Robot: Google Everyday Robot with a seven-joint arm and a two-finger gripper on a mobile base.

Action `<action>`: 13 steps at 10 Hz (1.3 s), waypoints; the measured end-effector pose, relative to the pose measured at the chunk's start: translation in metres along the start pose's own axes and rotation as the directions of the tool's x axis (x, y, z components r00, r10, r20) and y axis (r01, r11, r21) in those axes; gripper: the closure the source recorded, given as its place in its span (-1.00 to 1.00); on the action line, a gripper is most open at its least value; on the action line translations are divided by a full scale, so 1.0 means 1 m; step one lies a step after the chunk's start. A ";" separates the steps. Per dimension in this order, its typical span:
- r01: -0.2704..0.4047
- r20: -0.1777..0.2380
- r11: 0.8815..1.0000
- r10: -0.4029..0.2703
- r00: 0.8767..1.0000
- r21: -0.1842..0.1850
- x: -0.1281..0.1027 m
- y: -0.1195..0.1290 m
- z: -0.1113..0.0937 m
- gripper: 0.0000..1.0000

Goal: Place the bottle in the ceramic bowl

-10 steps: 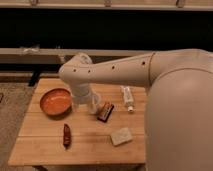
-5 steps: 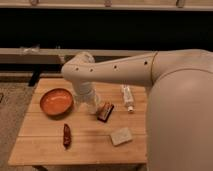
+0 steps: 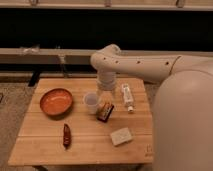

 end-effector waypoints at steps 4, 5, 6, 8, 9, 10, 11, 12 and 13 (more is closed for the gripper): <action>-0.036 0.010 0.999 0.037 0.999 -0.034 -0.065 -0.090 0.028 -0.30; -0.032 0.006 0.999 0.032 0.999 -0.040 -0.078 -0.109 0.046 -0.30; -0.022 -0.007 0.999 0.022 1.000 -0.046 -0.087 -0.119 0.070 -0.30; -0.008 -0.018 0.998 0.007 1.000 -0.063 -0.093 -0.125 0.110 -0.30; -0.005 -0.027 0.997 0.004 1.000 -0.072 -0.094 -0.128 0.128 -0.30; 0.001 -0.034 0.997 -0.003 0.999 -0.078 -0.095 -0.130 0.141 -0.30; 0.007 -0.038 0.997 -0.010 0.999 -0.079 -0.096 -0.128 0.149 -0.30; 0.023 -0.040 0.997 -0.026 0.999 -0.068 -0.097 -0.123 0.155 -0.21; 0.033 -0.039 0.998 -0.035 0.999 -0.051 -0.097 -0.122 0.156 -0.06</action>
